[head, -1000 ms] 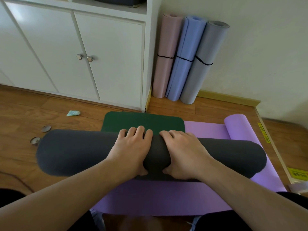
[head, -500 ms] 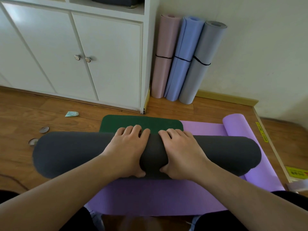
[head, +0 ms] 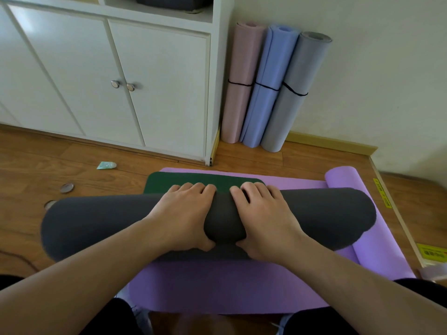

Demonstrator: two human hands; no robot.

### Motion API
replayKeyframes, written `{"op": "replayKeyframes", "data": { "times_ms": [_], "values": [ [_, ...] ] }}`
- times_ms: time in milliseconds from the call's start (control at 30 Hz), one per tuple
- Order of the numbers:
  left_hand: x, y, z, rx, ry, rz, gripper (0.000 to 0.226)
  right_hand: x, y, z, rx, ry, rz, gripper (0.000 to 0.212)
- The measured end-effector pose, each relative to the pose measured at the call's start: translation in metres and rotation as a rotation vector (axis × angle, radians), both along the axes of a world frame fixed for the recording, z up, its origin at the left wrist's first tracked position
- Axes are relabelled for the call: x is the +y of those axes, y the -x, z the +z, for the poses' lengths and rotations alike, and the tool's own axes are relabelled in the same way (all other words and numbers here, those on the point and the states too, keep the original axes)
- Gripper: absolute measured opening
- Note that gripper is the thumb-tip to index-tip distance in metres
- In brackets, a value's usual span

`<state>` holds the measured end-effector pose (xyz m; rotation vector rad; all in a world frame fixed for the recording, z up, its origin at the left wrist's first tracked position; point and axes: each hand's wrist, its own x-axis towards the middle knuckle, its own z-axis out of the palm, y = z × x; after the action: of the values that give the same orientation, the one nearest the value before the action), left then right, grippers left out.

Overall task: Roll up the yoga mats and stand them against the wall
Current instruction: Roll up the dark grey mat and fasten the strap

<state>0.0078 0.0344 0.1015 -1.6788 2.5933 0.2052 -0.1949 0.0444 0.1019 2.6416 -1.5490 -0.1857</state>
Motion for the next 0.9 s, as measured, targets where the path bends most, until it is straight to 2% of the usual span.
{"op": "replayKeyframes", "data": {
  "times_ms": [100,200,300,400,533,633,733,833,900],
  "values": [
    [0.004,0.004,-0.006,-0.085,0.091,-0.035,0.113,-0.003,0.001,0.0,-0.047,-0.018,-0.016,0.11],
    [0.004,0.009,-0.01,-0.118,0.112,-0.042,0.109,-0.002,0.001,0.002,-0.091,-0.053,-0.021,0.111],
    [-0.002,0.005,-0.004,-0.05,0.063,-0.02,0.099,0.005,0.0,0.003,-0.082,-0.021,0.011,0.122],
    [-0.008,0.001,0.004,0.018,-0.024,0.015,0.096,0.005,-0.001,0.004,0.008,-0.014,0.035,0.131],
    [-0.006,0.001,0.004,0.023,-0.079,0.009,0.093,0.0,-0.001,0.001,0.002,-0.024,0.031,0.118],
    [-0.002,0.0,0.001,-0.023,-0.038,-0.015,0.104,0.0,0.0,0.0,-0.026,-0.025,0.017,0.113],
    [0.002,0.006,-0.005,-0.147,0.038,-0.009,0.12,-0.001,0.0,0.002,-0.047,-0.035,-0.005,0.111],
    [0.002,0.009,-0.01,-0.145,0.083,-0.018,0.107,-0.002,0.001,0.003,-0.047,-0.048,-0.004,0.112],
    [0.0,0.006,-0.009,-0.09,0.067,-0.037,0.101,-0.001,0.002,0.005,-0.071,-0.089,-0.009,0.121]
  ]
}}
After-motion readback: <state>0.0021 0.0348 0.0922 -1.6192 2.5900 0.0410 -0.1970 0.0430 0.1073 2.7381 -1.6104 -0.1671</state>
